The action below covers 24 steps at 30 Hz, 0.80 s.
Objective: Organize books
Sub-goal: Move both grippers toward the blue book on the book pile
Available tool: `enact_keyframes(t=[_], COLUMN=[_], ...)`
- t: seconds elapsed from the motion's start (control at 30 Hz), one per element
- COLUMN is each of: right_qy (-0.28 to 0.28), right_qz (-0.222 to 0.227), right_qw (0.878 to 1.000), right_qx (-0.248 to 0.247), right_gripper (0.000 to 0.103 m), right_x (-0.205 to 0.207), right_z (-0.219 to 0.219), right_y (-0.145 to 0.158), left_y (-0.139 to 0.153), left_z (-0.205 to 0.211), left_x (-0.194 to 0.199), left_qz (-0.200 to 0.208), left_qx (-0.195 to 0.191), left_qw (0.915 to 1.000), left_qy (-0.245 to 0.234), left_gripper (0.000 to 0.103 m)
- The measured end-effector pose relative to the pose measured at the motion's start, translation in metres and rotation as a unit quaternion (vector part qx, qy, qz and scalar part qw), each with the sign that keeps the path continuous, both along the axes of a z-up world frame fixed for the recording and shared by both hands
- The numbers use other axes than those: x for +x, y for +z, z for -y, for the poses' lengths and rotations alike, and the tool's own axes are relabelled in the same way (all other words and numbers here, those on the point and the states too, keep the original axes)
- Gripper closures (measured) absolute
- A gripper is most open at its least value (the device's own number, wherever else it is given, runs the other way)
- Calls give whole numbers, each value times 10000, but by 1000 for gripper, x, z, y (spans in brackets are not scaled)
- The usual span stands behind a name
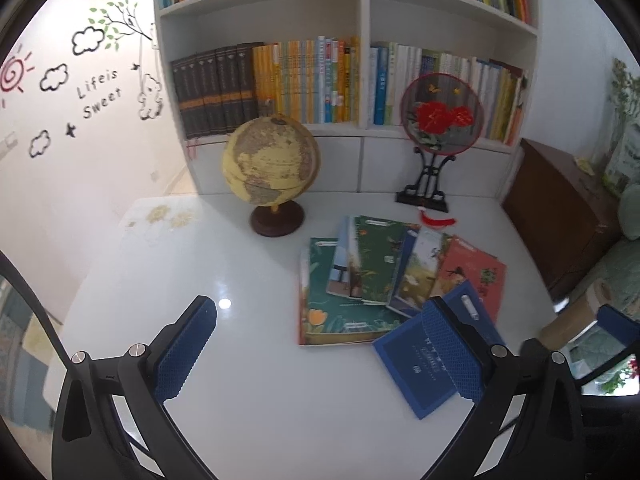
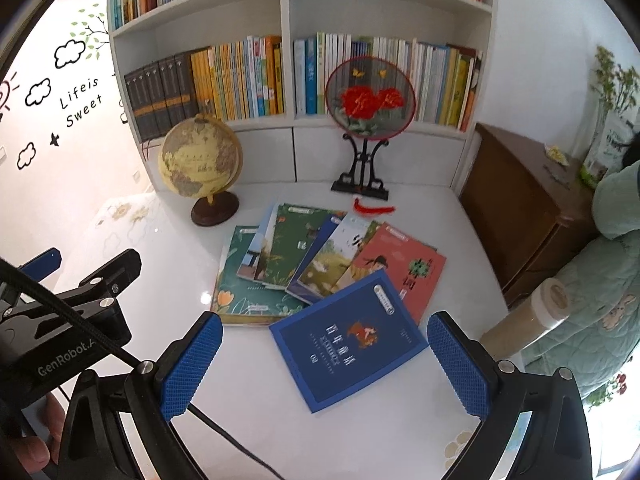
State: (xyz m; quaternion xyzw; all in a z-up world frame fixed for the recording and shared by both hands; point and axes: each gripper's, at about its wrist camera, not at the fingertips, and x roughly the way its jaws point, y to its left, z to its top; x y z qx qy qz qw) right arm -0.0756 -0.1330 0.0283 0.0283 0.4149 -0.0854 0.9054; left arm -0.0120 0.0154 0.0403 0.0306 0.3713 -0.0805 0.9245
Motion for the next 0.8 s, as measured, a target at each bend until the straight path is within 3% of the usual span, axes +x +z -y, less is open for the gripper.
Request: enact_keyframes(t=[0.2, 0.4, 0.8], right_qy=[24, 8, -39], right_qz=[-16, 9, 48], right_qw=[9999, 10000, 10000], right_qx=[104, 69, 5], right_gripper=[1, 1, 1], right_x=[6, 5, 12], right_z=[2, 0, -3], right_y=[2, 1, -5], left_y=[2, 1, -4], left_z=[2, -6, -16], left_x=[-1, 2, 11], left_qz=[13, -75, -129], left_qx=[-58, -441, -511], left_qw=[10000, 9990, 9986], left_qy=[-46, -1, 95], left_gripper=[1, 1, 1])
